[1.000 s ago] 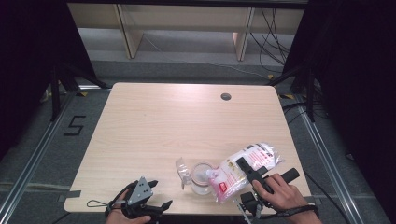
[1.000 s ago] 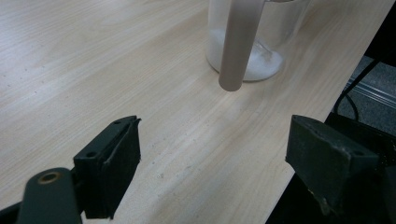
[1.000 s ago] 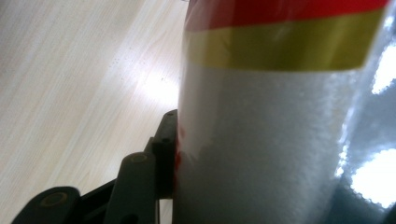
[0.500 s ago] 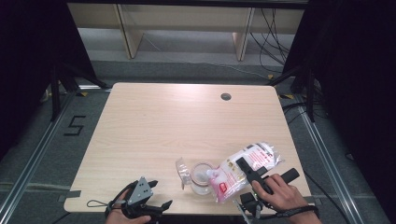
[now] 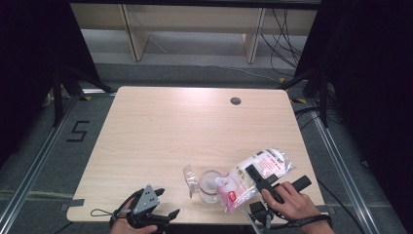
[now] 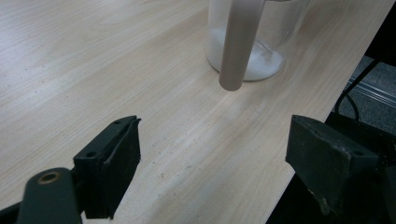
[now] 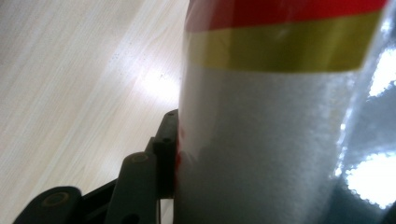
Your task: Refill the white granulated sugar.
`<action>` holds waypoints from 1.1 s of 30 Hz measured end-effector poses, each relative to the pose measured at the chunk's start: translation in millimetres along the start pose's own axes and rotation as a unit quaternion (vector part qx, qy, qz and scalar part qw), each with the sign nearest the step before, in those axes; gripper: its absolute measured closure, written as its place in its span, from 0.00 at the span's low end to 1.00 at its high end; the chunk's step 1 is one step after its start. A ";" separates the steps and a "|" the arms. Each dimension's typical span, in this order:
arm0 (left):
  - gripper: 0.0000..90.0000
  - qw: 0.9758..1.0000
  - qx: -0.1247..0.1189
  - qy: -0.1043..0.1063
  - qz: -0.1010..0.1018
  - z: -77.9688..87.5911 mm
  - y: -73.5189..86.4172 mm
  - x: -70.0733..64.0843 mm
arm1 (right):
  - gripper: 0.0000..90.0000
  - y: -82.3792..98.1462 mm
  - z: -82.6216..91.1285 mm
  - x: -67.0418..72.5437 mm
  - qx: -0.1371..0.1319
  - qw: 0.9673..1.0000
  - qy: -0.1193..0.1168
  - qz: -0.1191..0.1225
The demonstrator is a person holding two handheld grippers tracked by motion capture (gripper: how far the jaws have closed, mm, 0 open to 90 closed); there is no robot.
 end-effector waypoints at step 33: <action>0.19 1.000 -0.005 0.005 0.007 -0.5 -1.0 0.3 | 0.67 -3.0 -2.2 1.9 -0.006 1.000 0.000 0.004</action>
Point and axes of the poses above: each handheld gripper's, and its own axes: z roughly backward along the jaws, y roughly out of its underside, x roughly to its left, the point moved 9 cm from there along -z, roughly forward along the jaws, and after that the axes turned 10 degrees about z, right-handed, at the moved point
